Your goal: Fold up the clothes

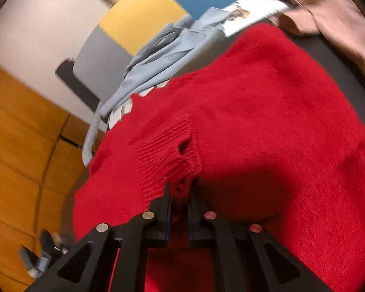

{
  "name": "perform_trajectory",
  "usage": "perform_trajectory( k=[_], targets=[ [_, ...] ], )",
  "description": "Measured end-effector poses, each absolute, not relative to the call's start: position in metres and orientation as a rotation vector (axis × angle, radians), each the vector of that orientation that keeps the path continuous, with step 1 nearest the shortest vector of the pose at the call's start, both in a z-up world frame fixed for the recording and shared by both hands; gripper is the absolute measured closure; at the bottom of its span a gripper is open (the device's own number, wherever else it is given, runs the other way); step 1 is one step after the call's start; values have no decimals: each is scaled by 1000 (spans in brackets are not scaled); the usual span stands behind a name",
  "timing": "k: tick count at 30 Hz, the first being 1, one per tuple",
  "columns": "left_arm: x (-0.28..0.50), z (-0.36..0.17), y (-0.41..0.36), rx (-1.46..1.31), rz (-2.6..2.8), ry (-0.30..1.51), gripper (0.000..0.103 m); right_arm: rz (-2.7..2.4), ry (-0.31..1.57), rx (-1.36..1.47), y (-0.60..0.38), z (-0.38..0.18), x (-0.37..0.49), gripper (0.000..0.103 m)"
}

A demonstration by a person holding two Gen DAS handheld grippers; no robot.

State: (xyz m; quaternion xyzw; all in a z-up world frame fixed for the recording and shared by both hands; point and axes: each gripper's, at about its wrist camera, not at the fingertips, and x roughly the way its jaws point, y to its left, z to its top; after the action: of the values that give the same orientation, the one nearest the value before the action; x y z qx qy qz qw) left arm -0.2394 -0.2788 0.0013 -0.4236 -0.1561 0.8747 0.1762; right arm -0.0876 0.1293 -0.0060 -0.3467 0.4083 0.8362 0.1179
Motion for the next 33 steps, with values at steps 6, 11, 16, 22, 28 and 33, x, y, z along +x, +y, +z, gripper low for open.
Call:
perform_trajectory(
  k=[6, 11, 16, 22, 28, 33],
  targets=[
    [-260, -9, -267, -1335, 2510, -352, 75, 2453, 1127, -1046, 119, 3, -90, 94],
    [-270, -4, -286, -1353, 2388, -448, 95, 2565, 1104, -1019, 107, 29, -96, 94],
    [-279, -9, -311, -1407, 2420, -450, 101, 2576, 1125, -1000, 105, 35, -92, 94],
    [-252, 3, -285, -1331, 2455, -329, 101, 2474, 1125, -1041, 115, 5, -71, 86],
    [-216, 19, -245, -1217, 2478, -181, 52, 2461, 870, -907, 115, 35, -13, 75],
    [-192, 25, -165, -1135, 2355, -94, 44, 2431, 819, -951, 128, 29, 23, 93]
  ],
)
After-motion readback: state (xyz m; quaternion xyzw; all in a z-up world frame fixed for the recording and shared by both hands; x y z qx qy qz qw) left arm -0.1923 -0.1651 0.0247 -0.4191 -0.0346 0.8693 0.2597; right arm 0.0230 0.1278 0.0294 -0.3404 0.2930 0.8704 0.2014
